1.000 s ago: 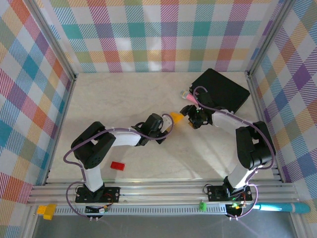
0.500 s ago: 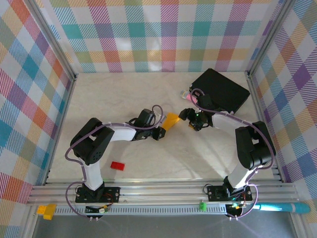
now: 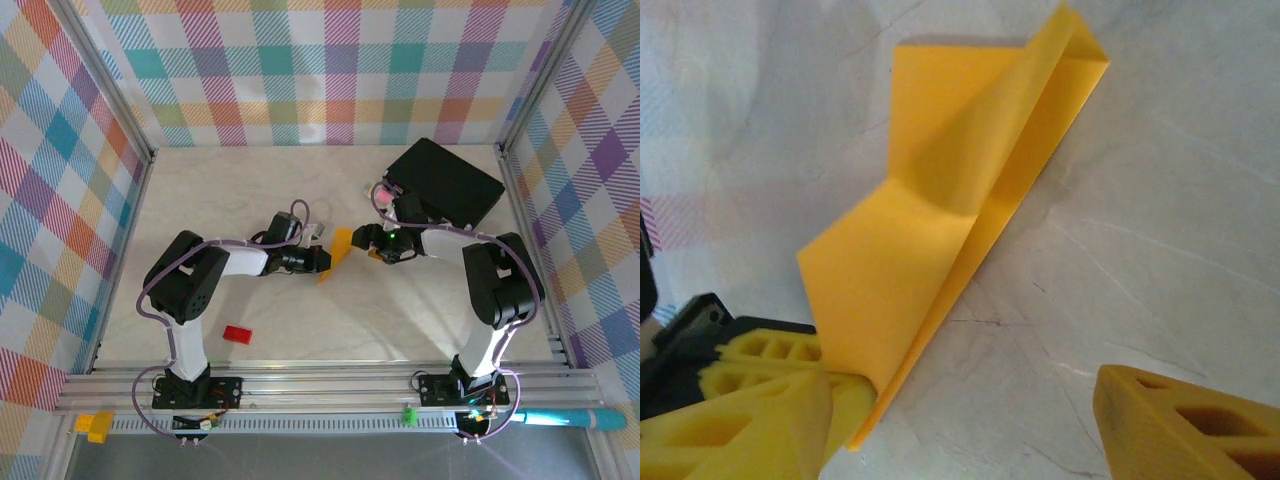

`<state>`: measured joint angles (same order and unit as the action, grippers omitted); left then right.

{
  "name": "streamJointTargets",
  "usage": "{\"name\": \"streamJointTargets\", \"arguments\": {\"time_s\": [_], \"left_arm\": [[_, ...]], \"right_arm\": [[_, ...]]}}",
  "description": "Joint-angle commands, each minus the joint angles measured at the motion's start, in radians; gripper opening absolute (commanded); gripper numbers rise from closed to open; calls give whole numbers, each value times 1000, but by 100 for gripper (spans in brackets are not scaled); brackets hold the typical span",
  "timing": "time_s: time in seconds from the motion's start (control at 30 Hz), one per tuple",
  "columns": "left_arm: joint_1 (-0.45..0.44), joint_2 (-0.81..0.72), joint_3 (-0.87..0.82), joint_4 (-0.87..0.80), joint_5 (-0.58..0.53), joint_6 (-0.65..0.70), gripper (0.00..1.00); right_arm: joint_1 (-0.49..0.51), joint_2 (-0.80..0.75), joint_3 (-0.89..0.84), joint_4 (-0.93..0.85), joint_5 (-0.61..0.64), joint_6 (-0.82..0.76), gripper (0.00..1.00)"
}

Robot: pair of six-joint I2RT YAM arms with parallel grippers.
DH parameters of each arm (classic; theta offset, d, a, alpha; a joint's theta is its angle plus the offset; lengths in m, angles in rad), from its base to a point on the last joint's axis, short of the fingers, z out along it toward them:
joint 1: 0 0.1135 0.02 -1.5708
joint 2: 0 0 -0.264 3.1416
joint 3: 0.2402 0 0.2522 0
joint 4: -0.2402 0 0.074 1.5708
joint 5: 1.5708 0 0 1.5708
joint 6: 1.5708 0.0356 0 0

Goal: Fold a paper plane with a square sheet of paper (pick it up from the middle)

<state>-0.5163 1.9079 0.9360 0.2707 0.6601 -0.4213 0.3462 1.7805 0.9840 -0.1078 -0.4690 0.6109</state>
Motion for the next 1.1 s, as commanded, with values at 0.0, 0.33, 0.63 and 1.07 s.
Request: {"name": "streamJointTargets", "arguments": {"time_s": [0.0, 0.33, 0.63, 1.07], "left_arm": [[20, 18, -7, 101, 86, -127, 5], [44, 62, -34, 211, 130, -302, 4], [52, 82, -37, 235, 140, -359, 4], [52, 92, -39, 227, 134, -356, 9]], "right_arm": [[9, 37, 47, -21, -50, -91, 68], [40, 104, 147, -96, 27, -102, 71], [71, 176, 230, -203, 131, -96, 70], [166, 308, 401, -456, 397, -89, 67]]}}
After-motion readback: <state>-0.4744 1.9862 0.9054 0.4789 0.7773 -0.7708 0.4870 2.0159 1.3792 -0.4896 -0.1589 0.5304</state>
